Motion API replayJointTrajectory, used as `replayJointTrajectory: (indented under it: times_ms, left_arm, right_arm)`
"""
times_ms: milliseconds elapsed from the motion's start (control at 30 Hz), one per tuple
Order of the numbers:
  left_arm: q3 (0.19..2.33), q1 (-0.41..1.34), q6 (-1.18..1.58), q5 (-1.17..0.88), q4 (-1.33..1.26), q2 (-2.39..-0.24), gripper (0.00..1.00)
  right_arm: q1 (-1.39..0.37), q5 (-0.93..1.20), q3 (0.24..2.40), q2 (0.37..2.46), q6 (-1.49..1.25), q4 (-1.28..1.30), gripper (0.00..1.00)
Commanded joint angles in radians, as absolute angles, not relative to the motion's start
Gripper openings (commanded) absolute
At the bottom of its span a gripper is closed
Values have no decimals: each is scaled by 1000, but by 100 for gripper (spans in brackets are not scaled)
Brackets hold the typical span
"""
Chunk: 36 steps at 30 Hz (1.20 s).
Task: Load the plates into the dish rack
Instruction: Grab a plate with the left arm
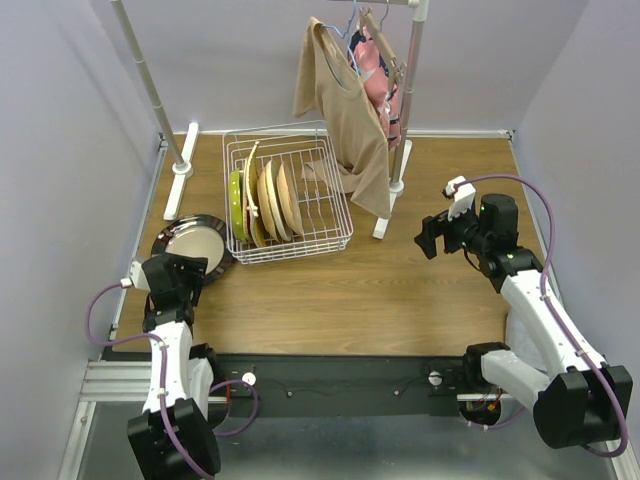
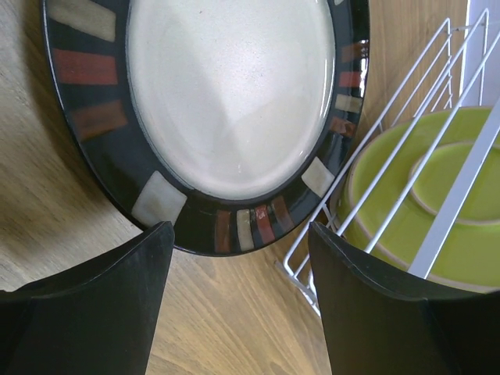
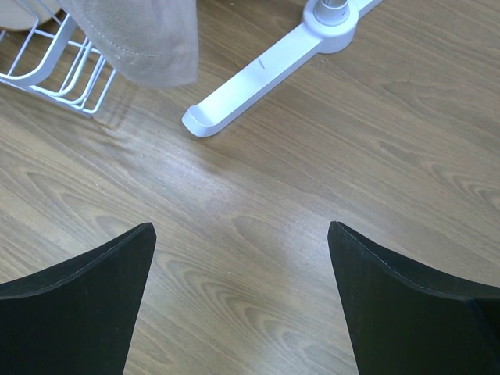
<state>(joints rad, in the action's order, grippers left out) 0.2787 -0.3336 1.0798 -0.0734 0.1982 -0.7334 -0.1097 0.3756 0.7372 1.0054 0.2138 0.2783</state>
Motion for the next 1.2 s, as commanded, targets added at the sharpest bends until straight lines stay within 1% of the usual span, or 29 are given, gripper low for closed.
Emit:
replayJointTrajectory:
  times_ms: [0,467,900,1167]
  left_arm:
    - [290,-342,1106,-18,262,-738,78]
    - [273,-342,1141,-20,279,-735,76]
    - [368,-342,1123,48,377,-692,75]
    - [331,-342,1141,11,365,-689,75]
  right_arm:
    - [-107,380,726,1011,232,270,100]
    - [-107,377,726,1017,232,270,100]
    - [-107,377,727,1017,233,270,100]
    - [-106,377,726,1015,233,270,100]
